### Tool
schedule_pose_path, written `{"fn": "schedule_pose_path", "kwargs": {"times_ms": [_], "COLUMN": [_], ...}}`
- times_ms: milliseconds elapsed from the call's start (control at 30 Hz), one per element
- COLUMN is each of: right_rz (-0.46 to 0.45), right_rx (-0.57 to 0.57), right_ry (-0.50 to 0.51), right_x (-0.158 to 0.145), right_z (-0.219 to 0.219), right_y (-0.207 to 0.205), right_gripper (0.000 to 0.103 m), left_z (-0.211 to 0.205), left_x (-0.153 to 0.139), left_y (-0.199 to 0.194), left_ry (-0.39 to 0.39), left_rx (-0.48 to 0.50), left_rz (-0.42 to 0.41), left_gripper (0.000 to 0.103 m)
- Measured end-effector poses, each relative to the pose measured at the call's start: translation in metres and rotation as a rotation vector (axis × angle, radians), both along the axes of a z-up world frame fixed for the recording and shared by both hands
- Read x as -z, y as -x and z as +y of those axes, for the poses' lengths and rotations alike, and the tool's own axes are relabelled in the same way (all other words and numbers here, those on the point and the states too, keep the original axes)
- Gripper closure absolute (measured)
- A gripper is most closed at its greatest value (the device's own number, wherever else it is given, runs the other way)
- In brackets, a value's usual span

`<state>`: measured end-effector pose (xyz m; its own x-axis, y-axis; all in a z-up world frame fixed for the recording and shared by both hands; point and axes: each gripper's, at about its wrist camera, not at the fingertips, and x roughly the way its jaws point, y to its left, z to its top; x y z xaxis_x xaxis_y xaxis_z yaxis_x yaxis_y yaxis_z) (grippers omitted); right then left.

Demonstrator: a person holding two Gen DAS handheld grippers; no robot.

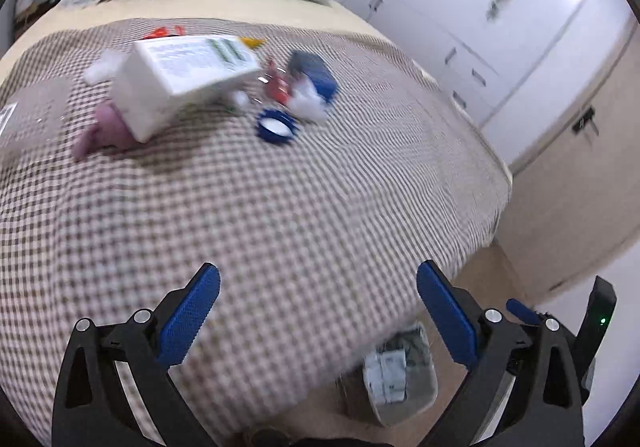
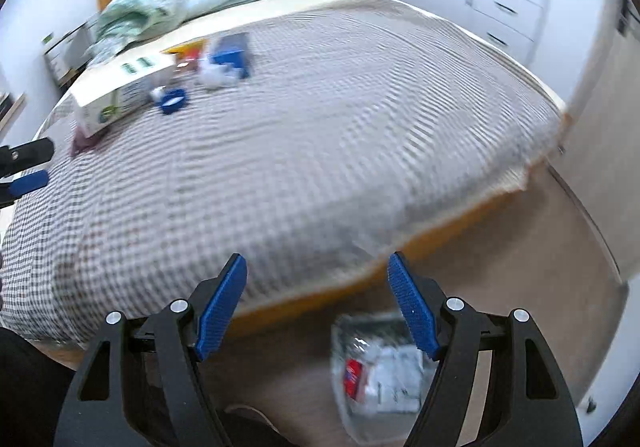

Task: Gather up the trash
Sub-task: 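Move both tools back over the trash on the bed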

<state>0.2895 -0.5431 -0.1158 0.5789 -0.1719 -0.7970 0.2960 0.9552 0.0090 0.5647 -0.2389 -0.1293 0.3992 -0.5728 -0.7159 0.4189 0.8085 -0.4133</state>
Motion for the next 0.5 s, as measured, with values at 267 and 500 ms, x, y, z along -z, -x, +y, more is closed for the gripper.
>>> {"fn": "schedule_pose_path", "kwargs": {"times_ms": [267, 500], "right_rz": [-0.008, -0.038], "right_rx": [-0.078, -0.103], "right_ry": [-0.019, -0.105], "right_x": [0.009, 0.012], "right_z": [0.056, 0.090], "right_y": [-0.082, -0.151], "right_gripper": [0.033, 0.033], "left_z": [0.053, 0.086], "left_x": [0.016, 0.005], "left_y": [-0.040, -0.081], "left_ry": [-0.100, -0.126], "left_rx": [-0.097, -0.192], "left_rz": [-0.128, -0.258], "left_gripper": [0.007, 0.007]}}
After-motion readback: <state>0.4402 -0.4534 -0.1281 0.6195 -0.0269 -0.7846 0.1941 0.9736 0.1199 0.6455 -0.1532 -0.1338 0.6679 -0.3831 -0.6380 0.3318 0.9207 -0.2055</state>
